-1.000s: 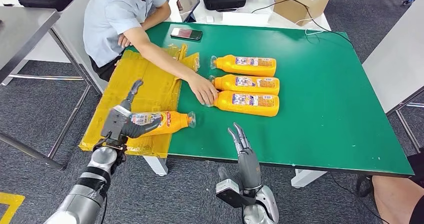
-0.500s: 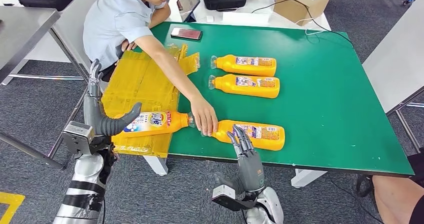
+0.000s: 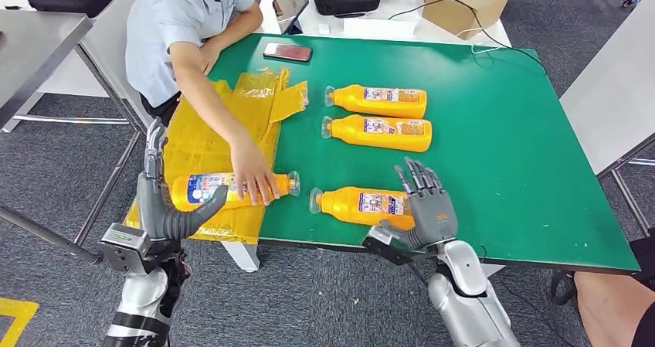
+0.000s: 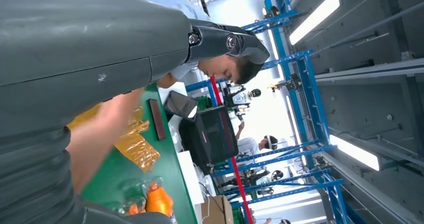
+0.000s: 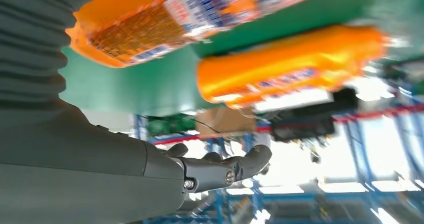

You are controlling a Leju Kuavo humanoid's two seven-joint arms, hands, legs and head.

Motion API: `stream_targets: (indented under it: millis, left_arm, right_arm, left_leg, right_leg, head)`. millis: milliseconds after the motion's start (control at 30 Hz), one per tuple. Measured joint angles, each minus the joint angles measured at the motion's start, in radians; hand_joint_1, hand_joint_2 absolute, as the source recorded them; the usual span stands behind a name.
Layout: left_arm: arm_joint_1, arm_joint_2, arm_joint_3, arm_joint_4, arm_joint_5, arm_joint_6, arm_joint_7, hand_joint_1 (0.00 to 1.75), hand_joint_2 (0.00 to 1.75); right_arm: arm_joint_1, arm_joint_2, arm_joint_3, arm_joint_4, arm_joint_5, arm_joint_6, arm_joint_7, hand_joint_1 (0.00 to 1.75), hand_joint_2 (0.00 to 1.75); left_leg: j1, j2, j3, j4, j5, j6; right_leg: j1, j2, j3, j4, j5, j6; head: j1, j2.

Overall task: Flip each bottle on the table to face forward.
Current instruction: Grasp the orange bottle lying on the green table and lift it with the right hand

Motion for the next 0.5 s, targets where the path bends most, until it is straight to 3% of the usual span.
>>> stream_targets:
  millis: [100,500]
  left_arm:
    - [0.017,-0.005,-0.004,-0.015,-0.008,0.007,0.002,0.0,1.75]
    - [0.015,-0.005,-0.007,-0.005,-0.012,-0.002,0.017,0.0,1.75]
  right_arm:
    - [-0.064,-0.03,-0.017,0.066,0.06,0.083,0.08,0.0,1.75]
    - [-0.122,-0.034,-0.023,0.245,0.015,0.183,0.083,0.0,1.75]
  left_leg:
    - [0.0,0.0,0.0,0.0,0.0,0.0]
    - [0.0,0.0,-0.001,0.0,0.0,0.0]
  right_leg:
    - [0.001,0.0,0.0,0.0,0.0,0.0]
    - [0.0,0.0,-0.001,0.0,0.0,0.0]
  head:
    - [0.0,0.0]
    - [0.0,0.0]
